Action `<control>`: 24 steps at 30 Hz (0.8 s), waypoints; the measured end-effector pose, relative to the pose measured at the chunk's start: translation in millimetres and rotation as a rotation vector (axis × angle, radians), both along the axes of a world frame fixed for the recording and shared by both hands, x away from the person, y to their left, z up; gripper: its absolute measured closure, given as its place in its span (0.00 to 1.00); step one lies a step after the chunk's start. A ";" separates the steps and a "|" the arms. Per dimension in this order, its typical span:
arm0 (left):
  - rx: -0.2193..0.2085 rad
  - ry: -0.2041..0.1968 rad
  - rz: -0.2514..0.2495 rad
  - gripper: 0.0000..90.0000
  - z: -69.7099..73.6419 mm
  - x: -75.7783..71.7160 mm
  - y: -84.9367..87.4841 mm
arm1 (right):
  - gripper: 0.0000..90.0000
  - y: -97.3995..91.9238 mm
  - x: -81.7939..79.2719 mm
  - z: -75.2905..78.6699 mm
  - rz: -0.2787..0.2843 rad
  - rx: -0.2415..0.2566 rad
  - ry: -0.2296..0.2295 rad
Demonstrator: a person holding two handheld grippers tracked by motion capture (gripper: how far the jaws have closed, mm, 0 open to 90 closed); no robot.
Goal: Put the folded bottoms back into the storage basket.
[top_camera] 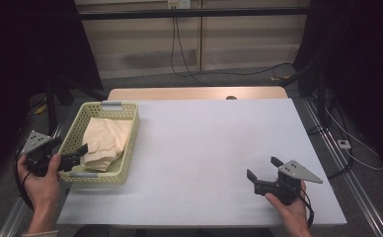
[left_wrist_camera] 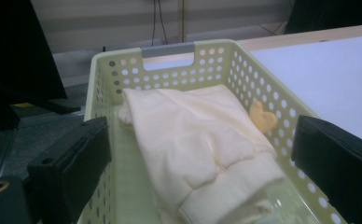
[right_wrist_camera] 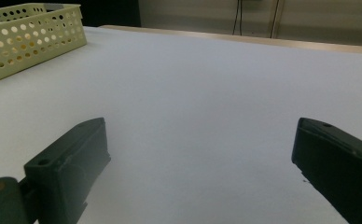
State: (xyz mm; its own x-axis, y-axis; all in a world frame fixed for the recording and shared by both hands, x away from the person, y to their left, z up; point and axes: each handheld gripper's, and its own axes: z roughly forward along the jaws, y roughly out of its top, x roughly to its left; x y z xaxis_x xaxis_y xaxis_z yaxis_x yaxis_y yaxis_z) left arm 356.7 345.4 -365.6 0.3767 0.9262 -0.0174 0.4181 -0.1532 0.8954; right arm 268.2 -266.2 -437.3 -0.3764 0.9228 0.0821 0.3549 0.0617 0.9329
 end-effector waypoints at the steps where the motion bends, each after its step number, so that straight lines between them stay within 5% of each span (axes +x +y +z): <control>1: -0.005 0.001 -0.004 0.06 0.1 -1.8 0.1 | 0.04 -0.2 0.0 0.1 0.000 -0.001 -0.002; 24: 0.065 -0.013 -0.113 0.06 -4.3 -32.0 -46.4 | 0.04 1.8 -0.1 1.4 0.014 -0.002 -0.011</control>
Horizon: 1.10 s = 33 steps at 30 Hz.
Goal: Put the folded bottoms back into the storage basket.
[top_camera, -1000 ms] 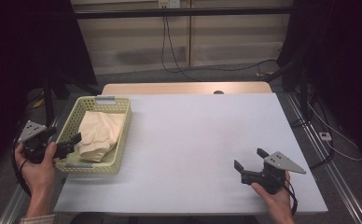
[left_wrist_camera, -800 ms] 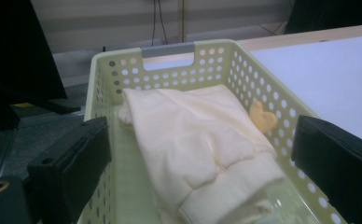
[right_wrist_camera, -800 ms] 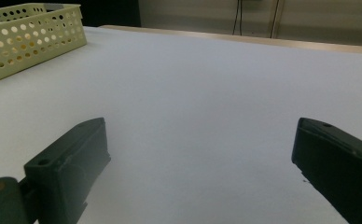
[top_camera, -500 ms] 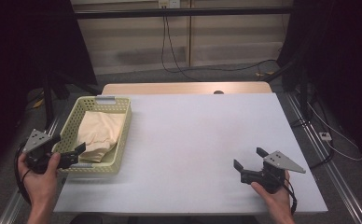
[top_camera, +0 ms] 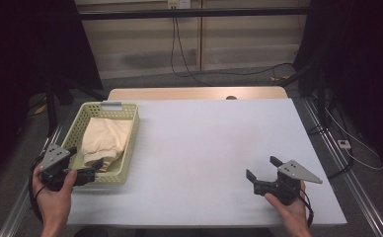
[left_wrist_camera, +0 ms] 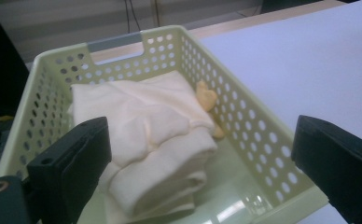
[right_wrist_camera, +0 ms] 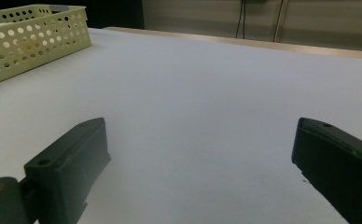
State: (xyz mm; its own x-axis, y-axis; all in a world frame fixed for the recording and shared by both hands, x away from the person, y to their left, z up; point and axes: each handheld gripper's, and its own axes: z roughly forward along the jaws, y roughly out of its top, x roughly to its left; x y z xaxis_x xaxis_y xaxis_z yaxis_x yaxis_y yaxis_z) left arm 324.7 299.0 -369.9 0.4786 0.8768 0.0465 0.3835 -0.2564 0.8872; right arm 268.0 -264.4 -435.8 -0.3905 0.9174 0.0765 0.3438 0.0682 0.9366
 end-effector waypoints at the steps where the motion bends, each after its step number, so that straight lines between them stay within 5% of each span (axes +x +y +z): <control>1: 0.009 0.006 -0.007 0.06 0.6 -0.4 -3.2 | 0.04 0.3 -0.2 0.1 0.000 -0.001 0.000; 11: 0.029 0.017 -0.049 0.05 -0.8 0.7 -27.9 | 0.04 1.7 -0.8 0.6 0.009 -0.004 -0.005; 16: -0.024 0.025 -0.029 0.06 -3.2 -0.7 -36.7 | 0.04 2.0 -0.5 0.7 0.009 -0.003 -0.003; 23: -0.040 0.030 -0.074 0.06 -6.5 -5.4 -50.6 | 0.04 2.3 -0.5 1.0 0.009 -0.003 -0.006; 33: -0.012 0.037 -0.156 0.06 -9.8 3.8 -75.7 | 0.04 2.5 -0.1 1.1 0.016 -0.004 -0.008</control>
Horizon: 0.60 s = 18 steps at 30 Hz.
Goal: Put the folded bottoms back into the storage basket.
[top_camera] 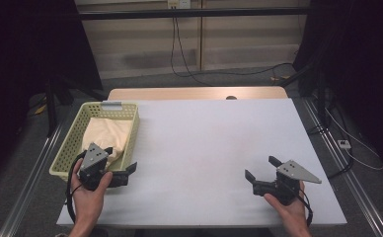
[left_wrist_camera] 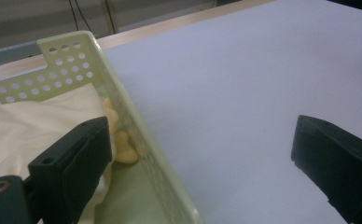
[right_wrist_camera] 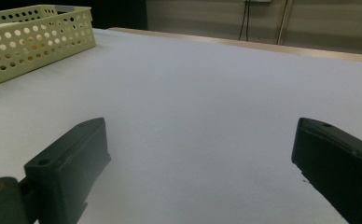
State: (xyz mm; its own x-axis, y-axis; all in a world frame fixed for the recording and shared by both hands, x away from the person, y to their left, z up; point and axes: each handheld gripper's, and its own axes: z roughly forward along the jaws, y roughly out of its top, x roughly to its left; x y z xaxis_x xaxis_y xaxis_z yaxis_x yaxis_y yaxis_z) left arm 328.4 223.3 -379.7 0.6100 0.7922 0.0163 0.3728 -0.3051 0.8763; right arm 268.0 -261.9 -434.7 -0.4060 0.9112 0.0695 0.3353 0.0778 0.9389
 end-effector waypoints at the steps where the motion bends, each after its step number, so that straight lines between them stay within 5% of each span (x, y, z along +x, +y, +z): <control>1: 0.003 0.002 -0.007 0.06 0.1 0.8 -3.1 | 0.04 0.1 0.0 0.0 0.001 0.000 0.000; 13: 0.044 0.017 -0.078 0.06 -0.9 9.0 -30.6 | 0.04 0.5 0.2 -0.1 0.006 0.000 0.000; 18: 0.001 0.044 -0.095 0.06 -6.8 16.8 -42.8 | 0.04 0.6 0.2 0.0 0.008 0.002 0.000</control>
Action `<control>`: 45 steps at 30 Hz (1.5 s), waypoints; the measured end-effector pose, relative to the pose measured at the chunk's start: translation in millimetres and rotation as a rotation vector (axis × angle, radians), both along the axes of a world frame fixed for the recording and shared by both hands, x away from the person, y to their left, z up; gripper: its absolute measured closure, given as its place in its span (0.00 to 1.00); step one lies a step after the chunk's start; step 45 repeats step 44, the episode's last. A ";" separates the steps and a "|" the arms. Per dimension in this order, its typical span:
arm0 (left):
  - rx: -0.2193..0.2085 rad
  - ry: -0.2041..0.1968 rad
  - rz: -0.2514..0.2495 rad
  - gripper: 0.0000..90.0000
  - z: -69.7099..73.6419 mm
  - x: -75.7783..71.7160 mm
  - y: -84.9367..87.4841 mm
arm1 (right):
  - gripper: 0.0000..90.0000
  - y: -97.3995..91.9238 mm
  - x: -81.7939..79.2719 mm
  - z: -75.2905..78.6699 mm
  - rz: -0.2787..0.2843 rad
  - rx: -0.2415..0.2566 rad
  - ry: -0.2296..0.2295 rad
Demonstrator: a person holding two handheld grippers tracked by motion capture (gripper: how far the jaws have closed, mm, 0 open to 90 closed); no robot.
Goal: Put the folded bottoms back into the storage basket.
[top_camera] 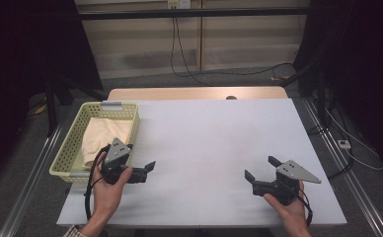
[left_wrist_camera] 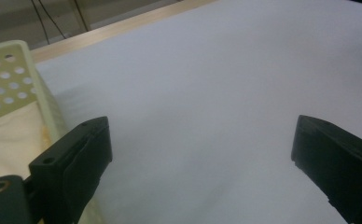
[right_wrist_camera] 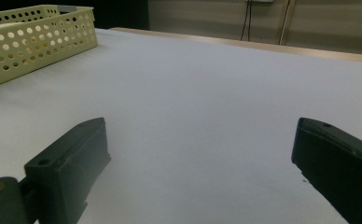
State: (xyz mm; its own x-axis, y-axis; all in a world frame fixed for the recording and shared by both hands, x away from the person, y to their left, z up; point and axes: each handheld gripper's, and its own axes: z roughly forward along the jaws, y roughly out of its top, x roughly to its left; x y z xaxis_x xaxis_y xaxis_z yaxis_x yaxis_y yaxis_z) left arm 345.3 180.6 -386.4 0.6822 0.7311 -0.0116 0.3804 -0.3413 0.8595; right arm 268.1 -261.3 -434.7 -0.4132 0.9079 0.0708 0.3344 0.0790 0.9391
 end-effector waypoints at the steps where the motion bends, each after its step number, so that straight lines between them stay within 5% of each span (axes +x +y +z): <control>1: -0.003 0.006 -0.003 0.06 -1.2 1.4 -2.8 | 0.04 0.1 0.1 0.0 0.000 0.001 0.000; 15: 0.025 0.009 -0.049 0.06 -9.9 6.6 -27.1 | 0.04 0.5 0.1 -0.1 0.005 -0.001 -0.001; 24: 0.019 0.030 -0.054 0.06 -27.9 2.0 -32.9 | 0.04 0.5 -0.2 0.1 0.006 0.001 0.000; 27: 0.048 0.015 -0.053 0.06 -34.5 -3.9 -33.9 | 0.04 0.8 -0.5 0.2 0.007 -0.004 -0.001; 32: 0.025 -0.001 -0.042 0.06 -41.5 -9.1 -29.8 | 0.04 1.2 -1.4 0.7 0.008 -0.001 -0.005; 37: -0.006 0.038 -0.047 0.06 -49.4 -9.3 -27.2 | 0.04 1.0 -2.4 1.6 0.015 0.000 -0.007; 45: -0.008 0.026 -0.042 0.06 -49.3 -8.9 -26.7 | 0.04 0.4 -1.9 1.1 0.018 0.004 -0.005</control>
